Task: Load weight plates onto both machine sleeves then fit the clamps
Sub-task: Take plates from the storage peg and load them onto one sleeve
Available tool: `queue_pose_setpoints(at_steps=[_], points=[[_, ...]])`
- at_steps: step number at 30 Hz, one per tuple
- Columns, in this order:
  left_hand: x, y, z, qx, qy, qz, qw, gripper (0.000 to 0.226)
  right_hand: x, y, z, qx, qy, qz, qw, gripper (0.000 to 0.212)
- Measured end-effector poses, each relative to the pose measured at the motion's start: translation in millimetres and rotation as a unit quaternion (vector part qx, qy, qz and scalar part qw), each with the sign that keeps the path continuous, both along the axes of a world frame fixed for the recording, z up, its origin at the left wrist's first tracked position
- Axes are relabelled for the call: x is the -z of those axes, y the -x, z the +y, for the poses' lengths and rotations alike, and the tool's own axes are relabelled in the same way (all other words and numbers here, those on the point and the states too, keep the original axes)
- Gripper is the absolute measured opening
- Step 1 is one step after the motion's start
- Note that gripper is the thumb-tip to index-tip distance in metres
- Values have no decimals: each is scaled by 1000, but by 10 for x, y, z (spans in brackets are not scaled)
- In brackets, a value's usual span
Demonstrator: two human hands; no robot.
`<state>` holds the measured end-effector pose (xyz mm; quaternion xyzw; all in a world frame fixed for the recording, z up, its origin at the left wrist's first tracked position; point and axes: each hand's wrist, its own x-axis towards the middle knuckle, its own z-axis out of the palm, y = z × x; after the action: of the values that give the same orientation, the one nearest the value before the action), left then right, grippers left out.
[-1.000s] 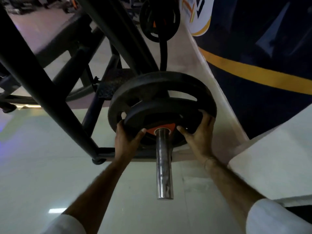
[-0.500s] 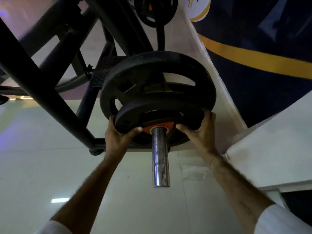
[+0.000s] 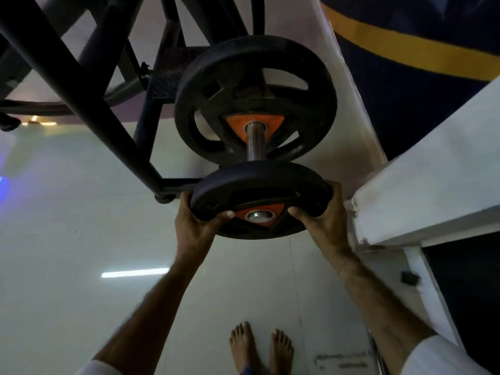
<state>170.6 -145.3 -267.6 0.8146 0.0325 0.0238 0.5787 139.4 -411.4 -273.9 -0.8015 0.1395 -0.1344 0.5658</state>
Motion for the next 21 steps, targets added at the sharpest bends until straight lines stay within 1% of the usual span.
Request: queue_pose_setpoints(at_steps=[3,6,10,12,17,21], points=[[-173,459,70,3,2,39,999,80,-125,479,108,-6,-15,27,1000,81],[-400,923,170,-8,-15,64,998,69,-291,930,231,-13,-33,62,997,79],[-1024,1397,439,-16,-37,61,997,65,-878,1340,477,-28,-33,57,997,78],[-1432,1527,596,-29,-42,36,998,66,-1285,1424,630,-38,-43,35,998,76],[-2545,1744,1143,-56,-22,-58,996,65,-2382,1573,1204,-41,-58,-60,996,76],[-3282,1889,1764,-44,-10,-145,988,68,-3065,1697,1817,-31,-40,-147,988,78]])
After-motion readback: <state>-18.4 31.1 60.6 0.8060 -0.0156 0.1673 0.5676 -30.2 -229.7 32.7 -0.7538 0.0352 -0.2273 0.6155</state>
